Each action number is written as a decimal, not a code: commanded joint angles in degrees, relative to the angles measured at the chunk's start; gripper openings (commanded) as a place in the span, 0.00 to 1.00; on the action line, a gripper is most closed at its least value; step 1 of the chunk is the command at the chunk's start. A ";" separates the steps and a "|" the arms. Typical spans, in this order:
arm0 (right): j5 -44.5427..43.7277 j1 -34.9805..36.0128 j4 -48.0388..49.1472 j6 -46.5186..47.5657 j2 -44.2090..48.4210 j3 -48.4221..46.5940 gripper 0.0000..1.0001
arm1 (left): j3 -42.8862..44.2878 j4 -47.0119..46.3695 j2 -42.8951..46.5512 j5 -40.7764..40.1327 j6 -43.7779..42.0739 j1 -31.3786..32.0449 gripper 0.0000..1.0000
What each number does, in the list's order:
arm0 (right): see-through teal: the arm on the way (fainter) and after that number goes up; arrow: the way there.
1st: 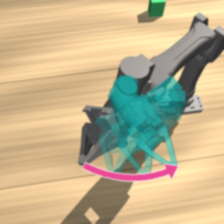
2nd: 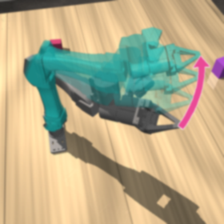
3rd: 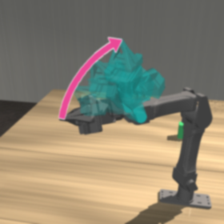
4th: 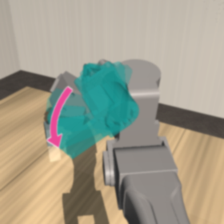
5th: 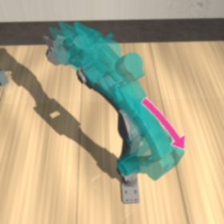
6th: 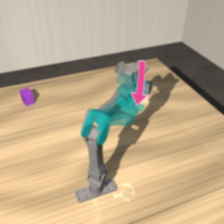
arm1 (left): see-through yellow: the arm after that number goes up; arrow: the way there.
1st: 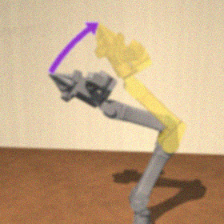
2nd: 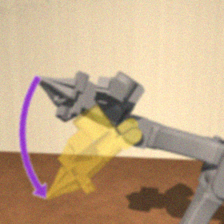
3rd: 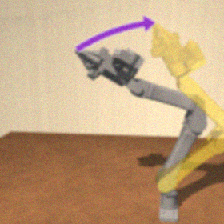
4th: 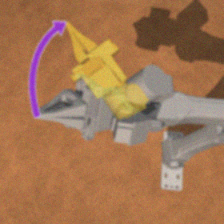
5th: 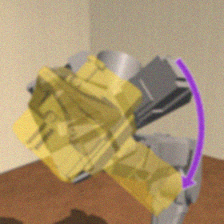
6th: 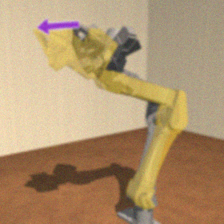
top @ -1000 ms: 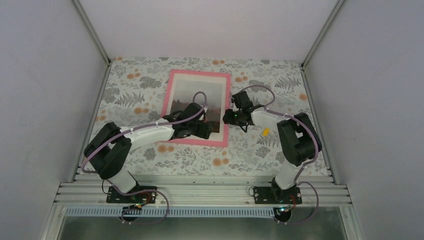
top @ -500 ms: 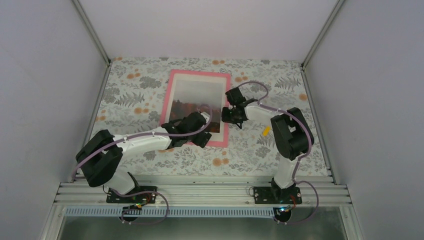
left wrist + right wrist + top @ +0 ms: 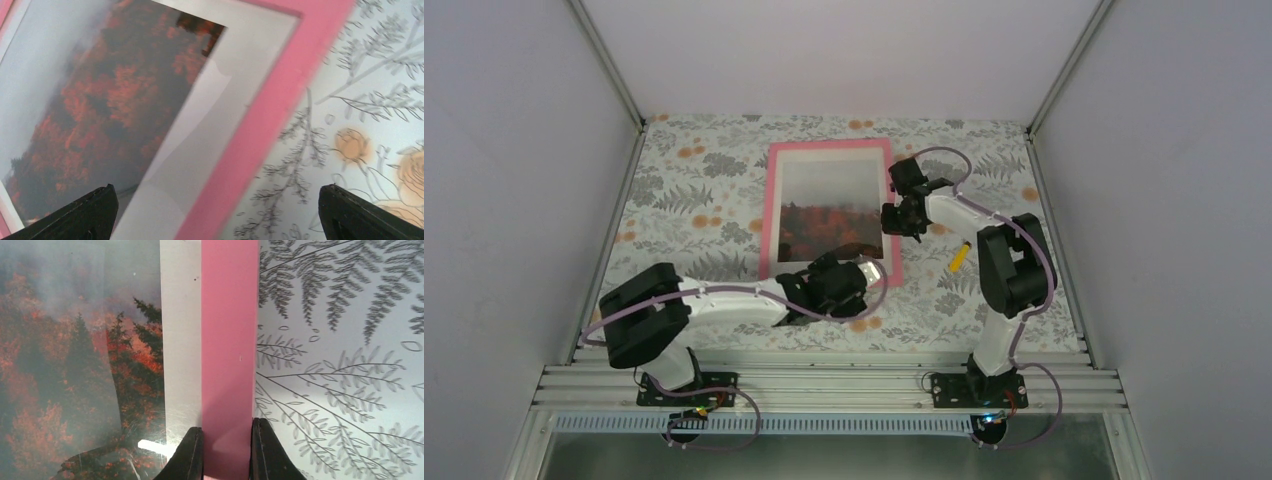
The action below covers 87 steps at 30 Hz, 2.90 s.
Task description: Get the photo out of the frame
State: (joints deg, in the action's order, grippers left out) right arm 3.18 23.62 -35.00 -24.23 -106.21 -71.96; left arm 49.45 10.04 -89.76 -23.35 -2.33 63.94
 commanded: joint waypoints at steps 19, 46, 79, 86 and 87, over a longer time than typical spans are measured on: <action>10.30 -3.17 -2.04 2.56 5.95 -2.42 0.05 | 2.96 -4.66 -14.14 -23.61 -6.35 5.82 0.87; 39.92 -12.40 16.79 -3.12 15.27 15.26 0.52 | 2.27 -3.59 -6.32 -28.95 4.25 5.93 0.39; 32.38 -14.49 18.88 1.30 41.12 18.21 0.81 | 8.34 12.29 22.85 -31.93 37.25 -1.74 0.09; 33.91 -14.42 20.97 1.27 41.36 20.82 0.82 | 0.82 7.46 34.30 -25.65 46.47 -4.58 0.08; 34.40 -14.26 21.54 0.96 41.27 21.50 0.83 | 0.17 7.32 35.49 -24.94 48.00 -4.72 0.08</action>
State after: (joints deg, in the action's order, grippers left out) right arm 36.51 9.56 -15.81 -23.79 -65.58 -52.69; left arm 51.66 22.61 -58.54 -55.02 36.80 59.42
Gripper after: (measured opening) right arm 0.818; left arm 0.164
